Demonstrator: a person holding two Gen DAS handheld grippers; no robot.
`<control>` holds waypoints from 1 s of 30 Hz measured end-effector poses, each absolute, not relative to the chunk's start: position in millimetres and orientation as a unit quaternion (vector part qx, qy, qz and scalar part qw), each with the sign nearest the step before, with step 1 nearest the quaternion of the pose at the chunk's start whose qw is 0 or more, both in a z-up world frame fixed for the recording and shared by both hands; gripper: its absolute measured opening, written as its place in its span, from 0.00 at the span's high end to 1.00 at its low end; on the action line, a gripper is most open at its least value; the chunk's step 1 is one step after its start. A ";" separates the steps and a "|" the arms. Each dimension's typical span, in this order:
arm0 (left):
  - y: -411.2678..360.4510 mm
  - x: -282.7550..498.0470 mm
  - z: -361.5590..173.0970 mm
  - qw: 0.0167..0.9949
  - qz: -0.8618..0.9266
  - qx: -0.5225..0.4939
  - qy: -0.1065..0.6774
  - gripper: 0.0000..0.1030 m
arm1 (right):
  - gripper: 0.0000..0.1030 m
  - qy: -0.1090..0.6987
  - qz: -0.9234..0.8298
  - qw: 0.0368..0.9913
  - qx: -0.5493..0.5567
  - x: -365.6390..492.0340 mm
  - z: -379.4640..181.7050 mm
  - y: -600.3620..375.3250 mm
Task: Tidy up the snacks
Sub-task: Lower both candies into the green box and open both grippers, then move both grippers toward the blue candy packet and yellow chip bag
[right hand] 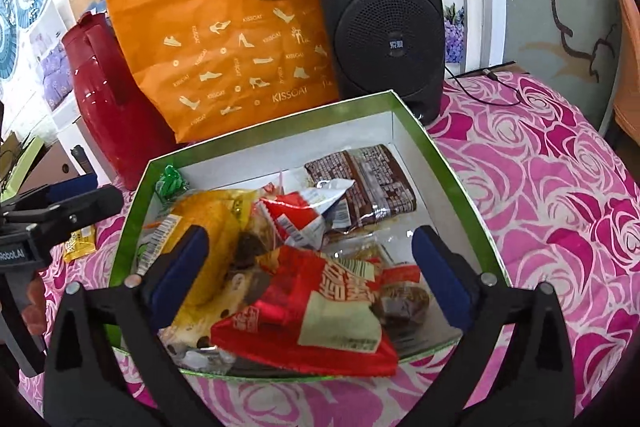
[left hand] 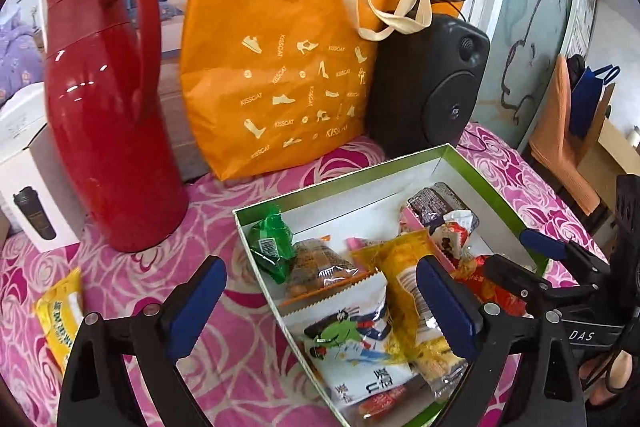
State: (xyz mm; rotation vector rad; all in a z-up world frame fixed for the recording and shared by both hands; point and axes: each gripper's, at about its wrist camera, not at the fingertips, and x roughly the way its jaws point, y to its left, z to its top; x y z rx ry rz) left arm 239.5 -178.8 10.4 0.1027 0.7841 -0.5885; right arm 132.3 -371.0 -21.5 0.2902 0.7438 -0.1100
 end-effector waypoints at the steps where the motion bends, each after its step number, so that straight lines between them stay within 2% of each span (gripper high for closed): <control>1: -176.5 236.8 13.0 0.882 -0.283 0.048 0.375 0.05 | 0.01 0.361 -0.055 0.920 0.140 129.7 -18.8 -369.6; 20: -116.3 167.9 65.5 0.900 -0.282 0.031 0.330 0.05 | 0.01 0.336 -0.012 0.934 0.118 86.1 27.9 -301.3; 30: -21.9 125.3 57.6 0.916 -0.223 -0.001 0.333 0.05 | 0.01 0.335 0.052 0.931 0.132 70.0 12.8 -240.5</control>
